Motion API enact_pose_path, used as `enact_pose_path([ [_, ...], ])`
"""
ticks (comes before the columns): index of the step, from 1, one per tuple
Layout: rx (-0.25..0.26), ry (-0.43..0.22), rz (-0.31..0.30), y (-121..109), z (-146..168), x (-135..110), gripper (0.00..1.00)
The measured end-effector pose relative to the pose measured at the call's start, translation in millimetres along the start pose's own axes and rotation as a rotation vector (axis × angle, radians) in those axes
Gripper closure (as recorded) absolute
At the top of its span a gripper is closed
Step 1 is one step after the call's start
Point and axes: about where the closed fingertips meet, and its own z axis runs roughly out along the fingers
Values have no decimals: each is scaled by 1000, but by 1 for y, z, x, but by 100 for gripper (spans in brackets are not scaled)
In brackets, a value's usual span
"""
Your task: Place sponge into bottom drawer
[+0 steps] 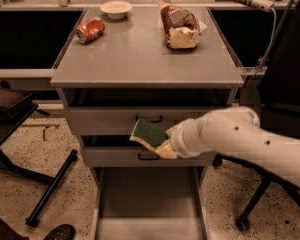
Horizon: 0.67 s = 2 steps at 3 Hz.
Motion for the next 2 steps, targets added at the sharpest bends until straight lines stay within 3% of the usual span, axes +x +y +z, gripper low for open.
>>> enact_pose_path([
  [1, -61, 1, 104, 53, 67, 42, 100],
  [2, -61, -6, 103, 56, 68, 43, 100],
])
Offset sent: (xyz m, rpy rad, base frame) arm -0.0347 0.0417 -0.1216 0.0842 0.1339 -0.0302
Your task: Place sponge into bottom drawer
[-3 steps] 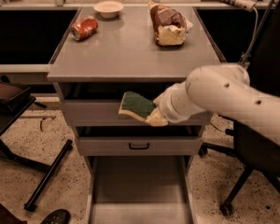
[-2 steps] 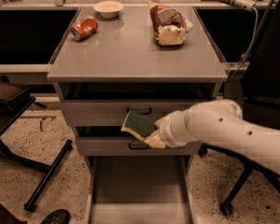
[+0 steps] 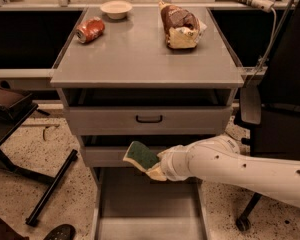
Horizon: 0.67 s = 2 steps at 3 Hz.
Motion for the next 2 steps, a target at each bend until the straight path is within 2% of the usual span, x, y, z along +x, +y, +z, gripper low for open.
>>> enact_pose_path([
  [1, -30, 4, 48, 14, 38, 39, 100],
  [2, -75, 16, 154, 30, 101, 104, 100],
])
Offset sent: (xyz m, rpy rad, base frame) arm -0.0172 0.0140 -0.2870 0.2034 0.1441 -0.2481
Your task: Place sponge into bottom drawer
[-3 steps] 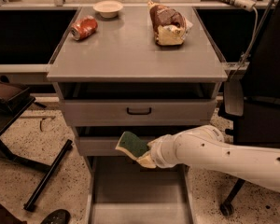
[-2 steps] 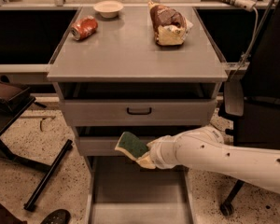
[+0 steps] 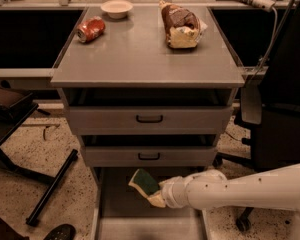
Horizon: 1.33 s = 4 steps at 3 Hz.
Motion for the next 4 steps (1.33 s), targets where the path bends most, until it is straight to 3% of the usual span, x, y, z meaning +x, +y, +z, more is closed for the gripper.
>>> enact_pose_path([
  [1, -12, 13, 101, -6, 59, 54, 100],
  [2, 14, -85, 175, -5, 110, 66, 100],
  [3, 14, -85, 175, -5, 110, 66, 100],
  [4, 40, -17, 188, -10, 133, 94, 100],
])
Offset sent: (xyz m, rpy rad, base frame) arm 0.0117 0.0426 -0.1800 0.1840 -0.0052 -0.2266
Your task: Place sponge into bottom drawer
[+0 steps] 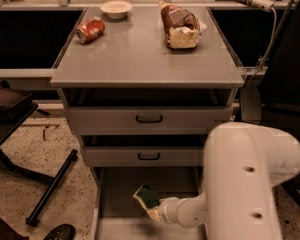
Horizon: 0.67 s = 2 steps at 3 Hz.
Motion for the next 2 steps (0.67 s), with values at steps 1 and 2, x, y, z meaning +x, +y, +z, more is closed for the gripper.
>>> enact_pose_path([
  [1, 78, 142, 20, -26, 45, 57, 100],
  [2, 116, 220, 40, -39, 73, 95, 100],
])
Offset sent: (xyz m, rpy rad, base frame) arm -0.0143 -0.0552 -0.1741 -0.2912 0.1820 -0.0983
